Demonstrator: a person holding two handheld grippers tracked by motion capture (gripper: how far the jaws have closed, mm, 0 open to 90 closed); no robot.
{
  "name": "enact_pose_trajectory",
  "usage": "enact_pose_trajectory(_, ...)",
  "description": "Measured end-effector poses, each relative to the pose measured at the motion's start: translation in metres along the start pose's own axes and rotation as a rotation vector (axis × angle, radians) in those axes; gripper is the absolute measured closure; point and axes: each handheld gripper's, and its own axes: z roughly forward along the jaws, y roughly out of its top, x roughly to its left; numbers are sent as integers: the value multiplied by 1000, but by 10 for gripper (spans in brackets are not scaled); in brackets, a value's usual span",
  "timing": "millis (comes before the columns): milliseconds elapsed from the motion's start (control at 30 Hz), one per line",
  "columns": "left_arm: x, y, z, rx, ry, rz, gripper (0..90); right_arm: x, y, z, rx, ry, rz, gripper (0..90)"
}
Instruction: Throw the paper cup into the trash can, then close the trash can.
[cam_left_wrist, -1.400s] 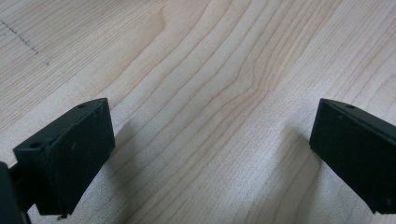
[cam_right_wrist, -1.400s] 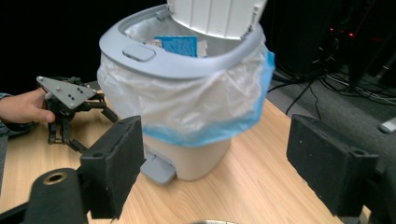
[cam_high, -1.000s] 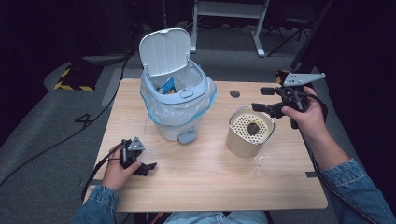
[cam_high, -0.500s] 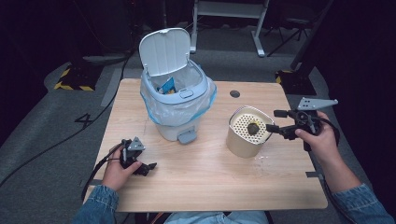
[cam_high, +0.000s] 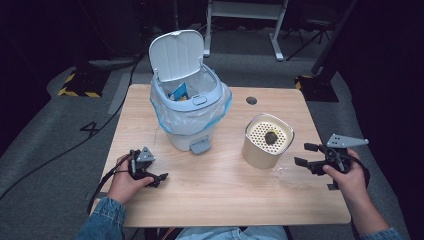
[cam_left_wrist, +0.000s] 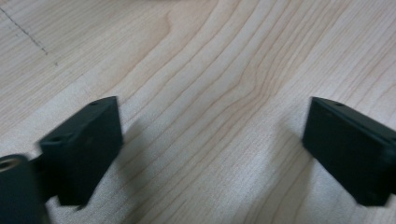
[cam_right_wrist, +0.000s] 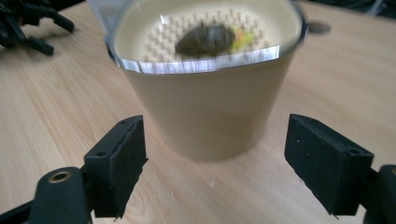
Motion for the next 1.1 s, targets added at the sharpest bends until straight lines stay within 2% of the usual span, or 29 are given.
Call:
enact_pose_trajectory(67,0,1,-2,5,9,-11,194,-1,-19,8,31,-6,18,194)
enact_pose_trajectory(133,1,1,-4,10,33,-5,207,-3,-37,17,60,-13,27,192)
enact_pose_trajectory(200,3,2,-7,4,36,-7,224,-4,-58,30,104,-34,19,189)
enact_pose_trajectory(300,4,7,-13,-28,24,-18,231,-3,-68,37,129,-43,10,188)
enact_pose_trajectory(333,4,11,-17,-52,14,-31,242,-2,-74,41,142,-61,-11,185)
enact_pose_trajectory(467,5,17,-23,-71,-7,-38,245,0,-78,45,154,-67,-21,187)
enact_pose_trajectory(567,6,24,-31,-91,-5,-35,245,3,-77,48,170,-90,-61,176)
enact_pose_trajectory(900,22,56,-72,-191,-36,-46,250,3,-77,49,171,-94,-57,165)
enact_pose_trajectory(1100,27,77,-90,-237,-61,-45,259,3,-77,49,171,-93,-57,165)
